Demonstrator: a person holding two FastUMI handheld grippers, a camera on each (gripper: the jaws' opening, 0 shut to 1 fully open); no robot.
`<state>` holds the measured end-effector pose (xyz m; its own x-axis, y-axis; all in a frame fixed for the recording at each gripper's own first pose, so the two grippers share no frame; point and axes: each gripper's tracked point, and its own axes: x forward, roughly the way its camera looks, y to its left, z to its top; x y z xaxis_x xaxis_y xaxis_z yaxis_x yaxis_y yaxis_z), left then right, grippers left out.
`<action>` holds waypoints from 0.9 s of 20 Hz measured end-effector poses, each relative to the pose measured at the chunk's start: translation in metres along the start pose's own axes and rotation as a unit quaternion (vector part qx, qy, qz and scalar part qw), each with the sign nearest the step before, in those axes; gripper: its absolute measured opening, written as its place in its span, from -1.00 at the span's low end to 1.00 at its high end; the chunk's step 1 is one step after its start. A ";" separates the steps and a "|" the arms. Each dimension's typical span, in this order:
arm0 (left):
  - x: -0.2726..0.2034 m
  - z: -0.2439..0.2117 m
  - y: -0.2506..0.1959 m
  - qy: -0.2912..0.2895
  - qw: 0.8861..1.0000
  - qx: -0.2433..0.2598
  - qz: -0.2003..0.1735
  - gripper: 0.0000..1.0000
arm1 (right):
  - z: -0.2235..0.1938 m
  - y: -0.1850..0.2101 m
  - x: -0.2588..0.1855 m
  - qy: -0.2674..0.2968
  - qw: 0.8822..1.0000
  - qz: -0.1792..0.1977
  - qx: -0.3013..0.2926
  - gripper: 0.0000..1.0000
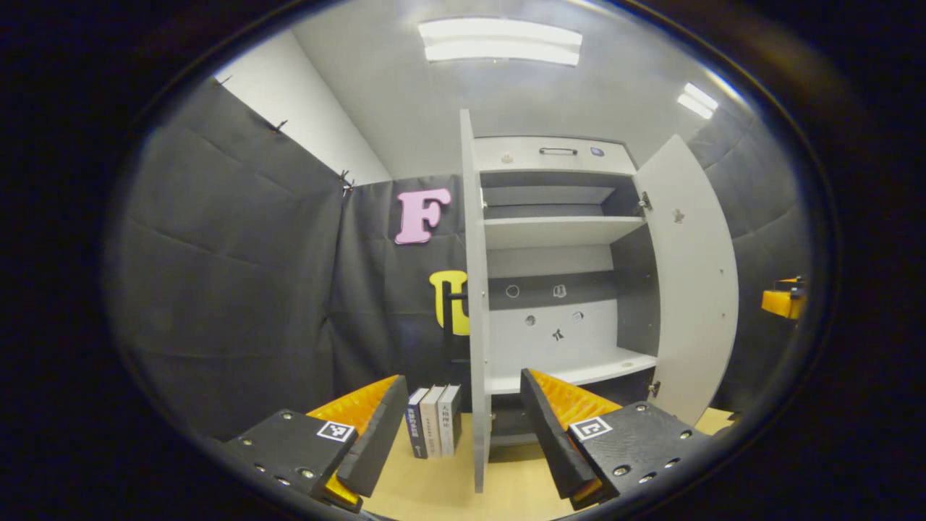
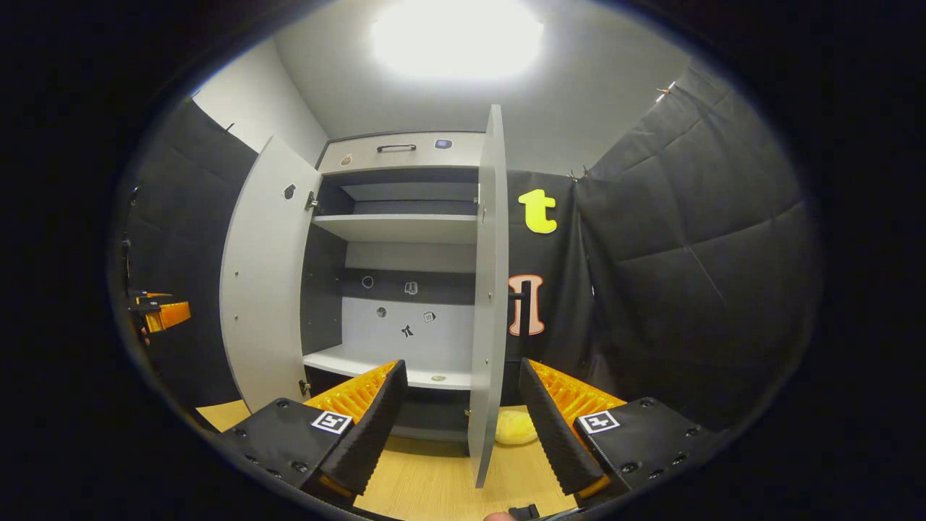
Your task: Open the right door of the double-door shoe cabinet with the right hand, and open the left door with the left hand.
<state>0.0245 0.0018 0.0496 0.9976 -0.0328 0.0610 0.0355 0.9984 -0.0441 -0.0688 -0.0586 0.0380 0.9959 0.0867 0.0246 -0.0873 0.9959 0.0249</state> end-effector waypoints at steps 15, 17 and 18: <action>-0.038 -0.016 -0.001 0.010 1.000 0.018 0.010 0.83 | -0.015 -0.012 -0.023 0.015 0.999 -0.030 0.024 0.90; -0.038 -0.020 0.001 0.015 1.000 0.018 0.010 0.84 | -0.015 -0.012 -0.022 0.016 0.999 -0.030 0.024 0.94; -0.039 -0.021 0.003 0.016 1.000 0.020 0.013 0.84 | -0.016 -0.012 -0.021 0.018 0.999 -0.030 0.023 0.95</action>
<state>-0.0126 0.0046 0.0259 0.9996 -0.0077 0.0281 0.0079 1.0000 -0.0061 -0.0880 -0.0719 0.0216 0.9995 0.0296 -0.0136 -0.0285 0.9970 0.0721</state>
